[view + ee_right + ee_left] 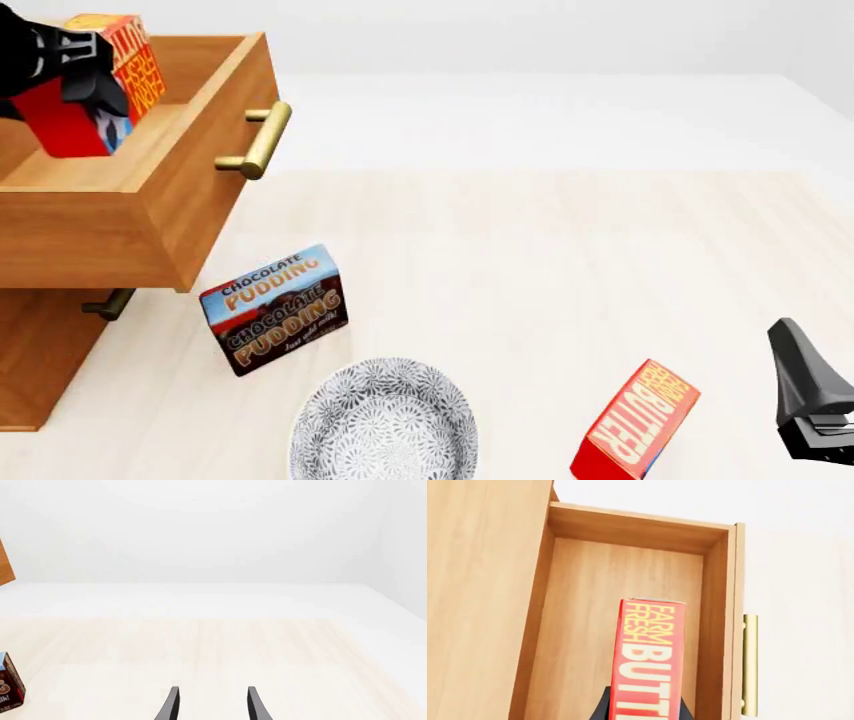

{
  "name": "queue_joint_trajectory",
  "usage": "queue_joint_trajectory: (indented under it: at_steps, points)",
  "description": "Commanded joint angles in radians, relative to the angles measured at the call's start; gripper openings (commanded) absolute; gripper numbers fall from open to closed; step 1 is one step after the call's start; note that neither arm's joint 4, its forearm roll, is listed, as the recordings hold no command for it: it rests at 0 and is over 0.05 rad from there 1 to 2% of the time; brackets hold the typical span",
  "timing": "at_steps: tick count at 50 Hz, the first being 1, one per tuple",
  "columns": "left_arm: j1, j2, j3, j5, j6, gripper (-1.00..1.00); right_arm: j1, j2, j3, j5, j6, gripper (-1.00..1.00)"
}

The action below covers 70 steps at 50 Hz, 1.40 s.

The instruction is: Put the butter at the front in the top drawer of the cabinet and close it.

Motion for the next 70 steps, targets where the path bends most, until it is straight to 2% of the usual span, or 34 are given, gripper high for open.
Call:
queue_joint_trajectory:
  at_steps: [1,15,33,54,58,70]
  points:
    - [-0.006,0.002,0.06,-0.072,0.001,-1.0,0.0,0.001,0.002,-0.003,0.0,1.0]
    - [0.017,0.002,0.103,-0.107,0.011,-1.0,0.0,0.001,0.002,-0.003,0.0,1.0]
    - [0.041,0.004,0.098,-0.117,0.039,-1.0,0.0,0.001,0.002,-0.003,0.0,1.0]
    - [0.036,0.011,0.132,-0.155,0.031,-1.0,0.0,0.001,0.002,-0.003,0.0,1.0]
    - [0.054,0.01,0.121,-0.158,0.05,-1.0,0.0,0.001,0.002,-0.003,0.0,1.0]
    - [0.04,0.02,0.145,-0.175,0.033,-1.0,0.0,0.001,0.002,-0.003,0.0,1.0]
